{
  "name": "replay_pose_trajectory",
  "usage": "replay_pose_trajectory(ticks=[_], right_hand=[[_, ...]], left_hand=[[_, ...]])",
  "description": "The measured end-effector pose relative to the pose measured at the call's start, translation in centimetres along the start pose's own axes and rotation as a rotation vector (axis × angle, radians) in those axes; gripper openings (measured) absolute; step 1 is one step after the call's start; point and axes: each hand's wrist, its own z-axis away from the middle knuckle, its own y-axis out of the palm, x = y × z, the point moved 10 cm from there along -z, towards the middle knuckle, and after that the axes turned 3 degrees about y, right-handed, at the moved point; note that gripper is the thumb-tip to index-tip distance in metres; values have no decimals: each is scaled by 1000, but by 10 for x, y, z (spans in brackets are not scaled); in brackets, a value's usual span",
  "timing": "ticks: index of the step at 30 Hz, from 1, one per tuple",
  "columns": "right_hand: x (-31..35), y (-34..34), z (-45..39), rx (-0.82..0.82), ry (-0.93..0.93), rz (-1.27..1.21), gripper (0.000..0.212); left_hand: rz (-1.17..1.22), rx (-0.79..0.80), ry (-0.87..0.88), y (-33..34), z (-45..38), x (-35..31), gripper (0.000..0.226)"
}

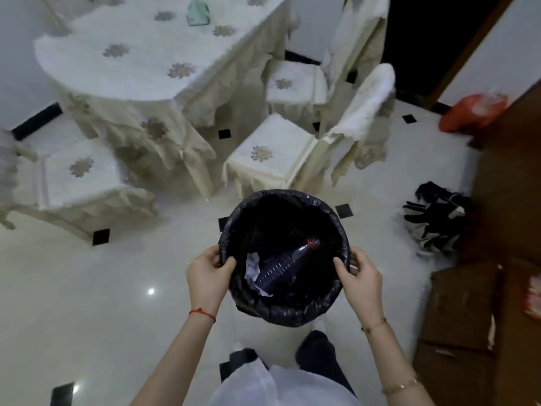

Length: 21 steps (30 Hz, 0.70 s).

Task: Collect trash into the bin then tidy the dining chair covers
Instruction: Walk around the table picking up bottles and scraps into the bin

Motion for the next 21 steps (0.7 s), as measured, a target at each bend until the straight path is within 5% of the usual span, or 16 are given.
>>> replay_pose_trajectory(ticks=[9, 12, 19, 21], right_hand=[[-52, -201, -24, -209, 78, -23, 27], [-68, -259, -49, -271, 103, -27, 27], [-98, -342, -136, -340, 146, 8, 29], [-103, -357, -168, -359, 149, 32, 32]], left_hand=[[1, 260, 147, 194, 42, -109, 35], [-8, 346, 161, 260, 51, -144, 26], [5, 412, 192, 378, 21, -218, 11], [-15, 399, 210, 408, 4, -241, 22]])
